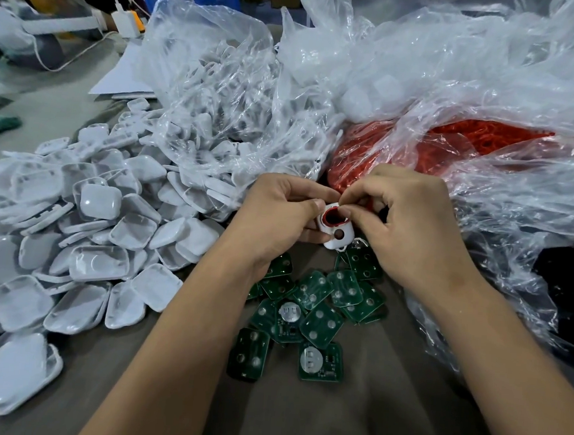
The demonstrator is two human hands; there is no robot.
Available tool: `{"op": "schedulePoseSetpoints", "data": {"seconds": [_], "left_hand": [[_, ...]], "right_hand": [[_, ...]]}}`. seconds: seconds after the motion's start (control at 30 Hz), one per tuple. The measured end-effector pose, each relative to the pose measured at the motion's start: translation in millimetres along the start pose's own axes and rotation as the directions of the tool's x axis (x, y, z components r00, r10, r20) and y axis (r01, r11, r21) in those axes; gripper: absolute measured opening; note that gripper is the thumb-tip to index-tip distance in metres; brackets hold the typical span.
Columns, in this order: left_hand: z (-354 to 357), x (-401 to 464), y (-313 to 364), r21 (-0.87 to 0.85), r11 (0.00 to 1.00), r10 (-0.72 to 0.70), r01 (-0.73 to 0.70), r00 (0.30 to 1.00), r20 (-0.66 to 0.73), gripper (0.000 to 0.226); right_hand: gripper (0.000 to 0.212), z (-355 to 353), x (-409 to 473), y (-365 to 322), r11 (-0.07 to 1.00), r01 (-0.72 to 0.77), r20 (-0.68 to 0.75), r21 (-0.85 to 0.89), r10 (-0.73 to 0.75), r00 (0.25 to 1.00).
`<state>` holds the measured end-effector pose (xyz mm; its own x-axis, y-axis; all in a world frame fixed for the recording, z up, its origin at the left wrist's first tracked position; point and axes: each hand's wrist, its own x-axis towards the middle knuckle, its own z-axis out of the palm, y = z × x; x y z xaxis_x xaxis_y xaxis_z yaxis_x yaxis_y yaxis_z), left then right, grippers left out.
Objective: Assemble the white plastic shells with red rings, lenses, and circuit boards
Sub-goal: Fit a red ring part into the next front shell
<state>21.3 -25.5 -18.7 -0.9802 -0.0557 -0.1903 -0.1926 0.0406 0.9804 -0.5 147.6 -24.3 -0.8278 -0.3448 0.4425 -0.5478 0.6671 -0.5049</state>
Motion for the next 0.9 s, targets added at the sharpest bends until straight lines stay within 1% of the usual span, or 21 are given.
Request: {"op": "schedulePoseSetpoints", "data": {"seconds": [0.37,0.6,0.83,0.9], "left_hand": [[1.0,1.0,-2.0,0.012,1.0,0.01,-0.009,0.999,-0.033,0.021],[0.3,0.9,-2.1,0.02,0.999,0.035,-0.035,0.999,0.002,0.024],[1.5,1.1,-3.1,0.044,0.998,0.052,-0.051,0.998,-0.019,0.026],[1.1,0.9,-3.3,0.053,0.996,0.065,-0.065,0.998,-0.011,0.023]], "right_hand": [[0.005,-0.5,0.3,1.7,0.999,0.008,0.009,0.031,-0.008,1.0],[0.005,0.0,0.3,0.7,0.999,0.034,0.02,0.004,-0.034,0.999],[0.005,-0.9,0.4,0.7,0.999,0.041,0.025,0.025,-0.042,0.999],[0.005,-0.9,0.3,0.6,0.999,0.039,0.024,0.029,-0.04,0.999]]}}
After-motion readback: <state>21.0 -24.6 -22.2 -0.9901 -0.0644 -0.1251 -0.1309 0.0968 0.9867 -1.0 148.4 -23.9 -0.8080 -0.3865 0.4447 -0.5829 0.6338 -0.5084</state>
